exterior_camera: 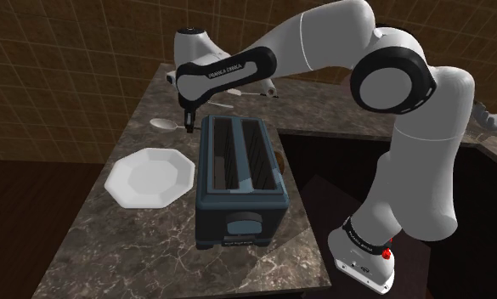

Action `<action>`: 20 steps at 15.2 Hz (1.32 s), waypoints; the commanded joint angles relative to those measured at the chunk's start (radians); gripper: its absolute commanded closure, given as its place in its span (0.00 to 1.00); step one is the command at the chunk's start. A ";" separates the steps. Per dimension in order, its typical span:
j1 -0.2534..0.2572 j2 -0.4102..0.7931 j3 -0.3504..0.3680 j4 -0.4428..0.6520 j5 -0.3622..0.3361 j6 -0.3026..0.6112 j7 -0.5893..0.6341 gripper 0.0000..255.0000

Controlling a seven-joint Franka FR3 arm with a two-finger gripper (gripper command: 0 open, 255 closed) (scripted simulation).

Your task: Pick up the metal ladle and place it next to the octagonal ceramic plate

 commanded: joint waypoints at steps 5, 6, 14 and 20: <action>-0.002 0.014 0.002 -0.005 0.004 0.019 -0.002 1.00; -0.002 0.014 0.002 -0.005 0.004 0.019 -0.002 1.00; -0.002 0.014 0.002 -0.005 0.004 0.019 -0.002 0.00; 0.010 -0.049 -0.005 0.033 -0.014 -0.081 0.009 0.00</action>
